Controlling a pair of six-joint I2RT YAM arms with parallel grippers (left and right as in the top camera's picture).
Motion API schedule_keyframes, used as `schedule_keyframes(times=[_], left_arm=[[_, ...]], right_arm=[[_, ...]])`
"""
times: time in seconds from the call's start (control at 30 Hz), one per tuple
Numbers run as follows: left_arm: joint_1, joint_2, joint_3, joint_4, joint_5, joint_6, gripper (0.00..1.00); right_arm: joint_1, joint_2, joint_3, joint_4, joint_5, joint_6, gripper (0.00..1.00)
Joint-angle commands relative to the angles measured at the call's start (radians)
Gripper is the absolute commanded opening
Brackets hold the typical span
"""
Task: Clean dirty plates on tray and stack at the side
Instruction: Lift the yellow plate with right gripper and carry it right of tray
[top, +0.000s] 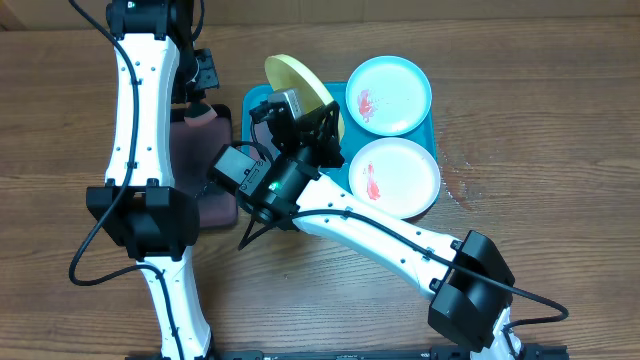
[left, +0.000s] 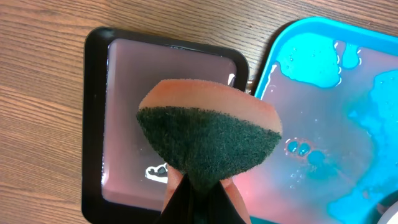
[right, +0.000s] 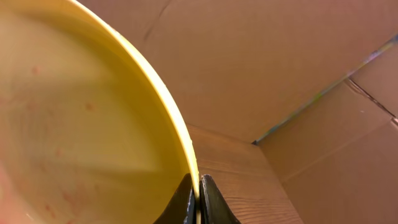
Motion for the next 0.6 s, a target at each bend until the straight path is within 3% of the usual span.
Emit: schedule_keyframes(times=[0.0, 0.13, 0.3, 0.47, 0.57], left_arm=[[0.0, 0.0, 0.014, 0.001, -0.001, -0.007, 0.04], [0.0, 0.0, 0.008, 0.0, -0.001, -0.007, 0.04], [0.0, 0.0, -0.021, 0.007, 0.001, -0.015, 0.04], [0.0, 0.0, -0.087, 0.041, 0.011, -0.014, 0.04], [-0.003, 0.0, -0.147, 0.081, 0.091, -0.014, 0.04]], right_arm=[[0.004, -0.023, 0.018, 0.003, 0.025, 0.024, 0.04], [-0.015, -0.023, 0.018, -0.02, -0.153, 0.038, 0.04], [-0.114, -0.023, 0.018, -0.046, -0.611, 0.032, 0.04], [-0.316, -0.023, 0.018, -0.034, -1.125, -0.111, 0.04], [-0.451, -0.025, 0.018, -0.032, -1.401, -0.218, 0.04]])
